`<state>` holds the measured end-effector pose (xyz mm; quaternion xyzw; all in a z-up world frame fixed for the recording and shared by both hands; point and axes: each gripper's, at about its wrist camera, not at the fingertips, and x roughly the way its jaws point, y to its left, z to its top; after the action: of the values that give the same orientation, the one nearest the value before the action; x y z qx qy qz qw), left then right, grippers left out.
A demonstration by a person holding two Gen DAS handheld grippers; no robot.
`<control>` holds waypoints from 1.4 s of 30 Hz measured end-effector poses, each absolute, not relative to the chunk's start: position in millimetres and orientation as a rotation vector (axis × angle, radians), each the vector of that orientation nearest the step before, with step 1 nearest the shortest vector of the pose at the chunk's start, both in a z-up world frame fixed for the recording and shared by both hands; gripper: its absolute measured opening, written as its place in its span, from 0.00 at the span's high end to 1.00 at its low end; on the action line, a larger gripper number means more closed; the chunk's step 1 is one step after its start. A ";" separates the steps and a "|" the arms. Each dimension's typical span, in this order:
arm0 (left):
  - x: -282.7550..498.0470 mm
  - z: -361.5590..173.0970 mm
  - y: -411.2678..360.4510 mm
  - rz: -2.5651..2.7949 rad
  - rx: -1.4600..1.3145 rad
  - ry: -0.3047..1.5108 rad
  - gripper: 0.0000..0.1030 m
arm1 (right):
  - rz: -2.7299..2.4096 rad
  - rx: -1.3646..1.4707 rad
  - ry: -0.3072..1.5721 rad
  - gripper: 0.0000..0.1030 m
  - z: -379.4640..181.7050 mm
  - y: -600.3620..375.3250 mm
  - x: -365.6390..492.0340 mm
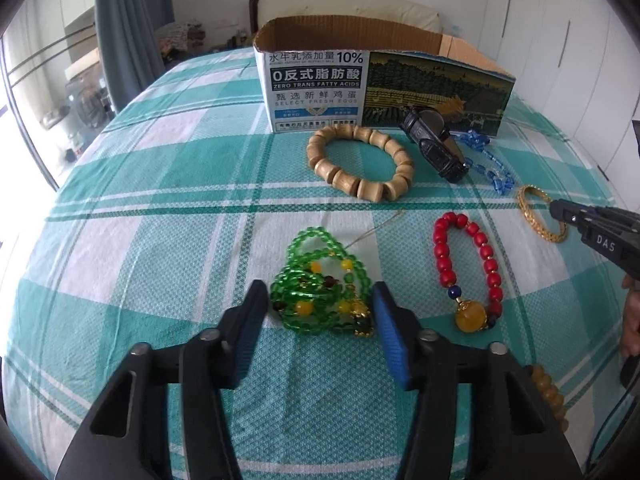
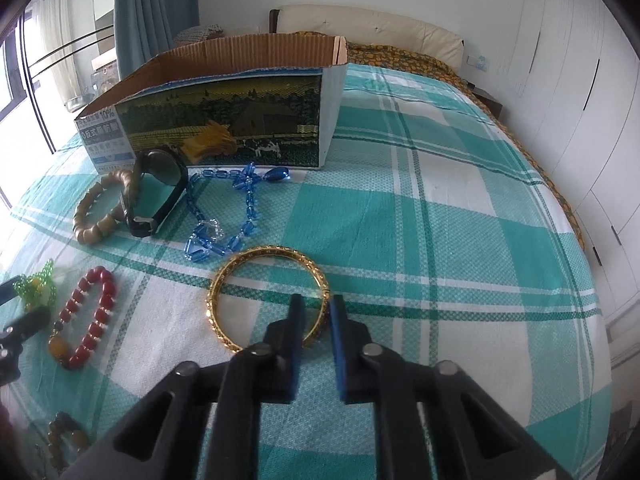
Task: Organize jewelry
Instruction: 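Grasp the green bead necklace with left tool while right tool grasps the gold bangle, then lower the necklace into the box and open left tool while right tool releases the bangle there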
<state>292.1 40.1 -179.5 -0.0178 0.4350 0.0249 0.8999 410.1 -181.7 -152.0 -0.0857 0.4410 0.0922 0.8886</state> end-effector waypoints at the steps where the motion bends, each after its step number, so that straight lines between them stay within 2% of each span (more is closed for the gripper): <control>1: 293.5 -178.5 41.2 0.030 -0.049 0.905 0.80 | 0.205 -0.152 0.924 0.95 -151.1 -182.8 409.3; 2: 294.6 -177.7 43.5 0.012 -0.071 0.911 0.85 | 0.220 -0.111 0.931 0.95 -149.7 -185.7 408.5; 5: 292.7 -170.9 49.0 0.008 -0.095 0.898 0.86 | 0.237 -0.025 0.917 0.95 -137.8 -197.1 401.5; 14: 285.3 -124.1 59.2 -0.038 -0.174 0.815 0.86 | 0.286 0.028 0.848 0.95 -88.4 -208.5 384.8; 23: 310.9 -64.7 69.1 -0.096 -0.191 0.739 0.86 | 0.344 0.039 0.783 0.95 -42.2 -194.1 401.8; 32: 395.2 -30.1 75.2 -0.135 -0.166 0.720 0.86 | 0.380 0.034 0.784 0.95 -3.9 -166.5 486.4; 42: 507.7 -67.7 64.7 -0.139 -0.138 0.858 0.86 | 0.327 0.122 0.936 0.95 -32.7 -140.7 615.6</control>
<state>507.7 64.7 -67.7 -0.0670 0.4155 -0.0672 0.9046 615.6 -140.7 -32.7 0.0587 0.4486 0.1569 0.8779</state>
